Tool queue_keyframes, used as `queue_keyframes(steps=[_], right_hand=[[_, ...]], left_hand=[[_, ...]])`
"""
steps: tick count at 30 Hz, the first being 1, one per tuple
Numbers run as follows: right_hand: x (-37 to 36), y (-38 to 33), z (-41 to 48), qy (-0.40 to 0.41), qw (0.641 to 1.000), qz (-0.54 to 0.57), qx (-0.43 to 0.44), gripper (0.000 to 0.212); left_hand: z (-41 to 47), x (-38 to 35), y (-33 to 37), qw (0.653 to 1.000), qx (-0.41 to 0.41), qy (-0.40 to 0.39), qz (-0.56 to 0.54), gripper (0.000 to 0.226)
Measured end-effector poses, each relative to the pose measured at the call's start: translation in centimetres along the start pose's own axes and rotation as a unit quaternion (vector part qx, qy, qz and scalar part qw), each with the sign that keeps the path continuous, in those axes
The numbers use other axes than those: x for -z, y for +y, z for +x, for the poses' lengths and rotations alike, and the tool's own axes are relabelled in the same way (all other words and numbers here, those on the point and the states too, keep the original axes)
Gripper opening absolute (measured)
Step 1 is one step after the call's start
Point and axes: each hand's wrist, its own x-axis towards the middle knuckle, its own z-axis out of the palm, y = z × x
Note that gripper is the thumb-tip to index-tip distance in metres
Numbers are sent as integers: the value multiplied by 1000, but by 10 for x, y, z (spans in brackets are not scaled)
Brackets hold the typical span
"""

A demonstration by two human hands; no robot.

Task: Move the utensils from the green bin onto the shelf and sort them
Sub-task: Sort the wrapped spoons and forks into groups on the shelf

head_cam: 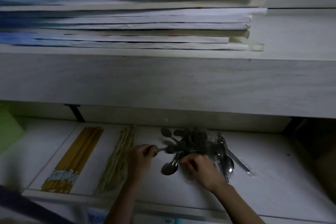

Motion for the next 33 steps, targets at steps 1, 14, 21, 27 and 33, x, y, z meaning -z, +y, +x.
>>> queue_keyframes(steps=[1, 14, 21, 27, 33], right_hand=[[-2, -2, 4, -12, 1000, -19, 15, 23], [-15, -23, 56, -220, 927, -293, 82, 40], [-13, -20, 64, -151, 959, -229, 74, 23], [-7, -18, 72, -13, 992, -99, 83, 17], [13, -46, 75, 158, 977, 131, 62, 15]], left_hand=[[1, 6, 3, 999, 24, 11, -42, 23], [-7, 61, -2, 888, 127, 73, -435, 13], [-11, 51, -19, 902, 146, 11, -406, 18], [-15, 37, -16, 850, 184, -24, -493, 17], [-13, 29, -6, 801, 176, -56, -569, 24]])
